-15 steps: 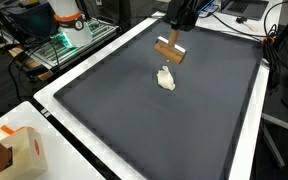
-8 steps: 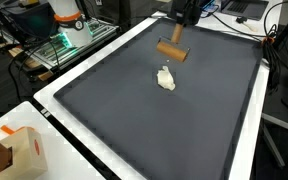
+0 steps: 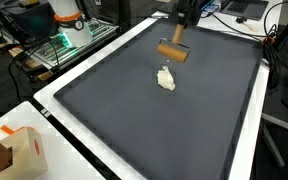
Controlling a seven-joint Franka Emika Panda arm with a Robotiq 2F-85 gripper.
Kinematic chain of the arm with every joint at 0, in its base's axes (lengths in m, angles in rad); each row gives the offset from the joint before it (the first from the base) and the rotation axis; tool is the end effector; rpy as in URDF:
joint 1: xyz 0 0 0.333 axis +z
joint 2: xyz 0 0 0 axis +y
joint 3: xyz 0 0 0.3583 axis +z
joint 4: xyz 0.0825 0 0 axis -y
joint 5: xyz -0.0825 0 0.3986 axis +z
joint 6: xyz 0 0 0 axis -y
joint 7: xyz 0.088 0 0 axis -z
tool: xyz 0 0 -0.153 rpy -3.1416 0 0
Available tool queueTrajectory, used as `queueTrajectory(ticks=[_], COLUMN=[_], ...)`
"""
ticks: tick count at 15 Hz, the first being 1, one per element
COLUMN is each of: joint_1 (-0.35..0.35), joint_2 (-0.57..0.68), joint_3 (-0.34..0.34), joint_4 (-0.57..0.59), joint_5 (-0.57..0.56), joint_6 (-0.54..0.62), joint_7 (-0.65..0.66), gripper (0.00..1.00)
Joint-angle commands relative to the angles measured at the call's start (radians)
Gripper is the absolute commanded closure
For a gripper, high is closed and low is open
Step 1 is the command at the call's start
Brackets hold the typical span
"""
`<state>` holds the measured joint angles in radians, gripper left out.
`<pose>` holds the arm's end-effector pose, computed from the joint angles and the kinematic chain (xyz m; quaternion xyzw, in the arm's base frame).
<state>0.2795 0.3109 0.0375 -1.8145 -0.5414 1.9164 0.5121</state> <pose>0.6205 0.1402 0.3545 0.9665 0.0220 0.0032 0.2555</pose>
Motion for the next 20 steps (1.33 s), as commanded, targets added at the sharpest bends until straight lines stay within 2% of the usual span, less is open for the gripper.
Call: queueTrajectory(ticks=[1,14,20], joint_1=[0.016,0.043,0.042], joint_2=[-0.003,0.007,0.006], joint_3=[0.008,0.026,0.038], joint_4=[-0.016,-0.056,-0.078], joint_5=[-0.045,-0.105,-0.142], joint_6=[-0.016,0.024,0.068], joint_7=[0.05,0.139,0.137], gripper=[0.77,0.77,0.77])
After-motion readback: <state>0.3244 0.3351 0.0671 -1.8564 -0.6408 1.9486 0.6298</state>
